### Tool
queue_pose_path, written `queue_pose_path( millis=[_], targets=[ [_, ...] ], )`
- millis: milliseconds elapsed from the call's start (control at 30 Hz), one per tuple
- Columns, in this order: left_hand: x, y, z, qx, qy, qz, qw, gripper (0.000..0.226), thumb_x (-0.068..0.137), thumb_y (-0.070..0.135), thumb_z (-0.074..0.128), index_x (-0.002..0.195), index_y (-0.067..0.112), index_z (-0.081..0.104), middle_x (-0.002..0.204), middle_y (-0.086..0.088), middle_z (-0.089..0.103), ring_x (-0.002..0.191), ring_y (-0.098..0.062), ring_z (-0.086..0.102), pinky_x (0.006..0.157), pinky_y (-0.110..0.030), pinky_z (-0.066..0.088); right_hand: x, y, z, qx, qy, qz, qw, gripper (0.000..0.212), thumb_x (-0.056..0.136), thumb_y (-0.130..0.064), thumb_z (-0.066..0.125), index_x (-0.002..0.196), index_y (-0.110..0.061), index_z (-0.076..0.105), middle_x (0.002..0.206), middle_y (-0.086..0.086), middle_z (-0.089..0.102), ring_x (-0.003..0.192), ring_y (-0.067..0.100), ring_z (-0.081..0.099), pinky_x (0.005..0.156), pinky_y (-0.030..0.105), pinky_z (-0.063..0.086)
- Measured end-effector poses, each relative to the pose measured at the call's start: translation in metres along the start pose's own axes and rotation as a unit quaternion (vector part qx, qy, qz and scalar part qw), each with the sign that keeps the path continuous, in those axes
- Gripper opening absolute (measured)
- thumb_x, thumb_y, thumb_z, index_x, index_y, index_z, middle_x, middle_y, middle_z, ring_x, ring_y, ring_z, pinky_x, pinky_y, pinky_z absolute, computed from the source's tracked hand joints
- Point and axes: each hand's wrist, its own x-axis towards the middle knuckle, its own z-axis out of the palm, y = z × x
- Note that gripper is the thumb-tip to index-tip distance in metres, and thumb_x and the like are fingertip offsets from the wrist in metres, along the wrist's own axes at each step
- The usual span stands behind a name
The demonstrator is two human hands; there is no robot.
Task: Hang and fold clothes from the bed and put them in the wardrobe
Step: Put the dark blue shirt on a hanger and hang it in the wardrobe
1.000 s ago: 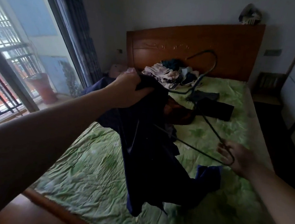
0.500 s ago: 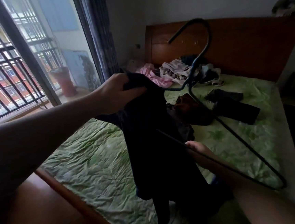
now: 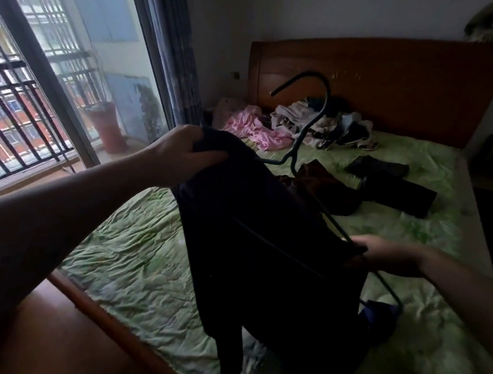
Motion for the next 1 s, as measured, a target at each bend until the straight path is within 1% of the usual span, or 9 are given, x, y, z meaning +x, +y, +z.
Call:
queue_pose_path(
  millis=[67,167,333,400,467,567,667,867,1000],
  targets=[
    [0.002,-0.005,-0.002,0.052,0.02,-0.019,0.998,0.065,0.062,0.065,0.05,0.107,0.022,0.07,0.092,-0.006,0.074,0.081,-0.02,0.069,0.081,-0.047,0.056,-0.015,-0.011,-0.019,0.011,0.058,-0.017,0.998,0.04,0.079,-0.024,0.073,0.117,-0.013,0.063,0.111,0.004,0.07,0.094,0.011,0.068,0.072,0.017,0.052],
    [0.011,-0.011,-0.006,0.111,0.044,-0.033,0.992,0.069,0.063,0.069,0.044,0.111,0.026,0.069,0.093,-0.004,0.074,0.082,-0.02,0.07,0.078,-0.046,0.056,-0.036,-0.029,-0.046,-0.013,0.183,-0.038,0.982,0.041,0.067,-0.043,0.074,0.099,-0.017,0.071,0.094,0.0,0.074,0.085,0.009,0.069,0.067,0.015,0.052],
    [0.027,-0.015,-0.015,0.132,0.093,-0.017,0.987,0.061,0.061,0.075,0.036,0.108,0.046,0.062,0.093,-0.002,0.072,0.087,-0.024,0.069,0.077,-0.042,0.055,-0.076,-0.072,-0.084,-0.132,0.307,-0.045,0.942,0.022,0.076,-0.043,0.074,0.079,-0.021,0.07,0.077,0.001,0.069,0.072,0.015,0.064,0.057,0.022,0.045],
    [0.035,-0.012,-0.014,0.131,0.118,-0.005,0.984,0.061,0.062,0.075,0.034,0.113,0.051,0.058,0.095,-0.003,0.071,0.087,-0.025,0.068,0.076,-0.04,0.054,-0.089,-0.092,-0.093,-0.218,0.353,-0.029,0.909,0.013,0.087,-0.032,0.066,0.08,-0.021,0.066,0.079,-0.001,0.064,0.072,0.013,0.059,0.058,0.025,0.041],
    [0.044,-0.009,-0.01,0.133,0.135,0.007,0.982,0.046,0.072,0.071,0.041,0.115,0.056,0.05,0.095,-0.005,0.07,0.089,-0.025,0.067,0.075,-0.038,0.054,-0.099,-0.111,-0.101,-0.264,0.377,-0.007,0.888,0.015,0.092,-0.033,0.061,0.08,-0.023,0.064,0.082,-0.001,0.064,0.072,0.011,0.059,0.058,0.025,0.041],
    [0.059,-0.001,0.0,0.113,0.159,0.016,0.981,0.025,0.09,0.043,0.059,0.109,0.03,0.069,0.084,-0.004,0.063,0.088,-0.027,0.066,0.07,-0.032,0.046,-0.107,-0.132,-0.106,-0.271,0.413,0.007,0.869,0.022,0.096,-0.036,0.053,0.084,-0.02,0.061,0.083,0.005,0.062,0.071,0.02,0.059,0.056,0.028,0.038],
    [0.07,0.01,0.013,0.079,0.154,0.036,0.984,0.024,0.092,0.032,0.06,0.109,0.019,0.07,0.081,-0.002,0.062,0.085,-0.024,0.064,0.068,-0.027,0.039,-0.102,-0.146,-0.105,-0.258,0.473,-0.006,0.842,0.024,0.097,-0.03,0.047,0.083,-0.013,0.056,0.08,0.013,0.059,0.068,0.029,0.055,0.053,0.031,0.032],
    [0.084,0.039,0.037,0.049,0.12,0.092,0.987,0.027,0.091,0.033,0.061,0.115,0.024,0.067,0.087,-0.007,0.071,0.078,-0.025,0.067,0.068,-0.035,0.053,-0.091,-0.169,-0.096,-0.203,0.538,-0.018,0.818,0.017,0.093,-0.024,0.048,0.103,-0.015,0.058,0.104,0.013,0.06,0.097,0.031,0.057,0.076,0.033,0.04],
    [0.089,0.046,0.045,0.032,0.094,0.117,0.988,0.028,0.09,0.032,0.062,0.117,0.027,0.064,0.094,-0.003,0.07,0.083,-0.021,0.067,0.072,-0.033,0.053,-0.09,-0.18,-0.093,-0.212,0.58,-0.053,0.785,0.032,0.085,-0.022,0.058,0.117,-0.017,0.058,0.12,0.01,0.061,0.11,0.03,0.056,0.085,0.03,0.041]
  ],
)
